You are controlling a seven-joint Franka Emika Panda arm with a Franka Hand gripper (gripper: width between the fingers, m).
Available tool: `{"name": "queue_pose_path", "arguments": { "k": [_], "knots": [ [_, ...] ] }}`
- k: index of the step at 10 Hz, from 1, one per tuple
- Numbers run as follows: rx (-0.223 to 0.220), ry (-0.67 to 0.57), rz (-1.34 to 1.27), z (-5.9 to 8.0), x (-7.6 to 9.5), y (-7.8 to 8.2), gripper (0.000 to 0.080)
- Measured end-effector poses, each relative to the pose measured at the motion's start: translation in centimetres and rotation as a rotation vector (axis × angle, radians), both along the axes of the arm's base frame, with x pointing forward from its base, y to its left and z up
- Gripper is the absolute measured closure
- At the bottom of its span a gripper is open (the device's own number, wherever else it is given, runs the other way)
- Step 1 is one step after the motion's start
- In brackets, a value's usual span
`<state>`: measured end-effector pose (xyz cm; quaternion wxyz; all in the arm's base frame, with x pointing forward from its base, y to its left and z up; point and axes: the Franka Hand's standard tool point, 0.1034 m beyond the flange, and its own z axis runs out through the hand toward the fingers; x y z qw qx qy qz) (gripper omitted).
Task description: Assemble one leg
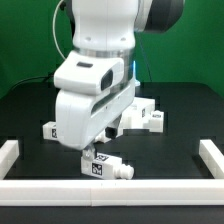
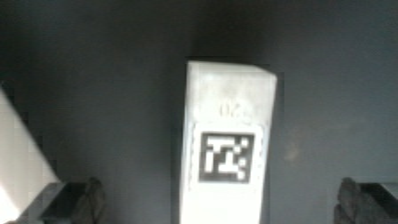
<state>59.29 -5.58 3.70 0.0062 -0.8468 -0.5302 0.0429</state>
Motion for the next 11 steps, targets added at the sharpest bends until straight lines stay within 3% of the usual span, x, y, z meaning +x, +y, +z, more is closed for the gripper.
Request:
{"name": "queue_pose_path", "arguments": {
  "k": [2,5,6,7,8,9,10,11],
  "knots": [
    [0.007,0.008,-0.022,-2.1,-0.3,0.3,0.0150],
    [0.006,0.009,-0.027,-2.1,-0.3,0.8,0.0150],
    [0.006,0.010,-0.027,-2.1,-0.3,0.8,0.0248],
    [0.006,0.010,-0.027,-2.1,-0.3,0.8,0.0248],
    [0.006,0.010,-0.027,-2.1,-0.3,0.8,0.0430],
    [0.006,0.009,-0.027,-2.1,-0.3,0.8,0.0518],
    [0.006,0.002,-0.023,-2.0,-0.3,0.6,0.0518],
    [0.003,-0.024,-0.022,-2.0,-1.3,-0.8,0.0518]
  ]
}}
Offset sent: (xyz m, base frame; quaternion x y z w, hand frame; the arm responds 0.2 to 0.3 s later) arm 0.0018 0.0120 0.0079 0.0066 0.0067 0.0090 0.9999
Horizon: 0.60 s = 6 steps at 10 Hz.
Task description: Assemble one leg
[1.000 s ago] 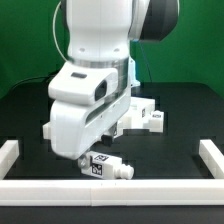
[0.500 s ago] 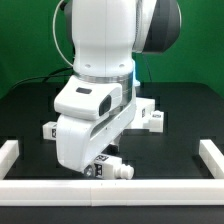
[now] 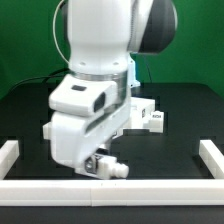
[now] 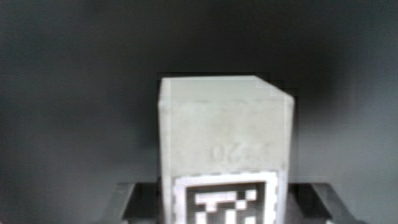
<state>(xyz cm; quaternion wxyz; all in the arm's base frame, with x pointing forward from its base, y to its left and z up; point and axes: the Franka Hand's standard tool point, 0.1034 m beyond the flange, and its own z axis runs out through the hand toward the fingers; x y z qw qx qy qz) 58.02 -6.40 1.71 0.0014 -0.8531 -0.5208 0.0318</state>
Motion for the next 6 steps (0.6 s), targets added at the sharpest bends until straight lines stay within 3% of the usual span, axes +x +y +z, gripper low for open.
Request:
{"name": "queue_pose_path", "arguments": {
  "k": [3,6],
  "knots": [
    [-0.013,0.040,-0.009,-0.1,-4.1,-5.1,0.0518],
    [-0.012,0.017,-0.012,-0.1,-4.6,-5.5,0.0518]
  ]
}}
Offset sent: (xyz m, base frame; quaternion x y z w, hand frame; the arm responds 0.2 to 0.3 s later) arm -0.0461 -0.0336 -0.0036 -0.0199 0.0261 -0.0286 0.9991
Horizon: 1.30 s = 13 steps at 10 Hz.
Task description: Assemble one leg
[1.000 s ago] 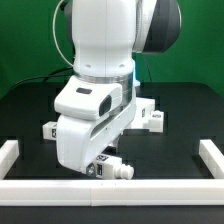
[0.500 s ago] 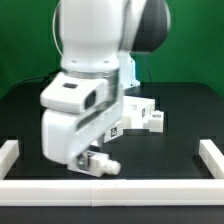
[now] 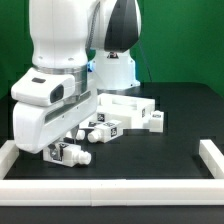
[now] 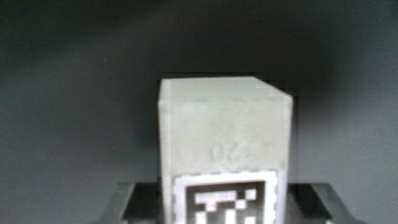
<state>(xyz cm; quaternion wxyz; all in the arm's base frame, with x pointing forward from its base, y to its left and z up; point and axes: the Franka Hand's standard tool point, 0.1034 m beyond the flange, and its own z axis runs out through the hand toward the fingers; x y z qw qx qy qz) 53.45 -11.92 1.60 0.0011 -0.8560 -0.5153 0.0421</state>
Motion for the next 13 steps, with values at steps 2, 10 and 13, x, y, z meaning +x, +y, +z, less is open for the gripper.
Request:
{"name": "queue_pose_path", "arguments": {
  "k": [2,10,13],
  "knots": [
    [0.006,0.002,-0.015,0.0,0.1,-0.2,0.0518],
    [0.012,-0.040,-0.032,5.9,-9.5,3.5,0.0151],
    [0.012,-0.034,-0.030,5.7,-9.2,3.3,0.0150]
  ]
}}
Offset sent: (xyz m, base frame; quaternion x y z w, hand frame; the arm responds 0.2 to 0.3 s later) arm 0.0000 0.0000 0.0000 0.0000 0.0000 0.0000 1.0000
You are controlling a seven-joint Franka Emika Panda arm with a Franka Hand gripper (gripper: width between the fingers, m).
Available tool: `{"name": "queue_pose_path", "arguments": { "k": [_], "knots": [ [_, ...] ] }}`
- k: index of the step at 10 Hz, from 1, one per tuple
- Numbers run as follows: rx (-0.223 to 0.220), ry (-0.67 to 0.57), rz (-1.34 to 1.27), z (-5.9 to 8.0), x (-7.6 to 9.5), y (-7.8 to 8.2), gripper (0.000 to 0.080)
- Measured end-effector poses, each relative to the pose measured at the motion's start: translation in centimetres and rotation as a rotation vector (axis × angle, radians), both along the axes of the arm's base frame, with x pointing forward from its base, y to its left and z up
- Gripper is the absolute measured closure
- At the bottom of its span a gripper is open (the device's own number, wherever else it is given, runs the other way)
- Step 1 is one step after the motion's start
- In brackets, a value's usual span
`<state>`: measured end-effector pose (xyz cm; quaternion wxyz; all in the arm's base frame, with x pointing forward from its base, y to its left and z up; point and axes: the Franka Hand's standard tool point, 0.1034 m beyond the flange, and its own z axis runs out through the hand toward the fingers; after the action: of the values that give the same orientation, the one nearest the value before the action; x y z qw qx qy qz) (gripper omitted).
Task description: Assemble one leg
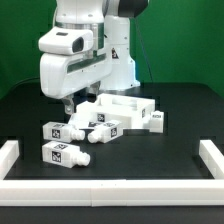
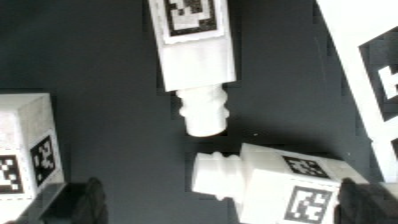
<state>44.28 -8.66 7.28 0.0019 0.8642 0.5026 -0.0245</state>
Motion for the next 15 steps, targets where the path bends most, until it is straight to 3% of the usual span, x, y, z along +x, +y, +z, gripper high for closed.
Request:
{"name": "queue_pose_path", "arguments": {
  "k": [1,3,5,6,9,11,12,13,14,15],
  "knots": [
    [0.001,-0.021,0.003,0.0,-0.1,0.3,0.0150],
    [0.011,-0.039,0.014,-0.7,-4.9,1.9,0.0150],
    [0.023,-0.039,0.009,-2.6,-8.8,3.3,0.0150],
    [0.029,-0.047,0.014,-3.5,-9.1,3.7,0.0150],
    [0.044,-0.061,0.017,-6.3,-7.8,4.3,0.0150],
    [0.044,-0.067,0.011,-6.7,-7.2,3.7,0.0150],
    [0.044,-0.065,0.012,-6.7,-7.3,3.8,0.0200],
    [0.044,-0.064,0.011,-6.7,-7.3,3.8,0.0200],
    [0.044,-0.064,0.011,-6.7,-7.3,3.8,0.0377],
    [0.044,-0.064,0.011,-6.7,-7.3,3.8,0.0377]
  ]
}}
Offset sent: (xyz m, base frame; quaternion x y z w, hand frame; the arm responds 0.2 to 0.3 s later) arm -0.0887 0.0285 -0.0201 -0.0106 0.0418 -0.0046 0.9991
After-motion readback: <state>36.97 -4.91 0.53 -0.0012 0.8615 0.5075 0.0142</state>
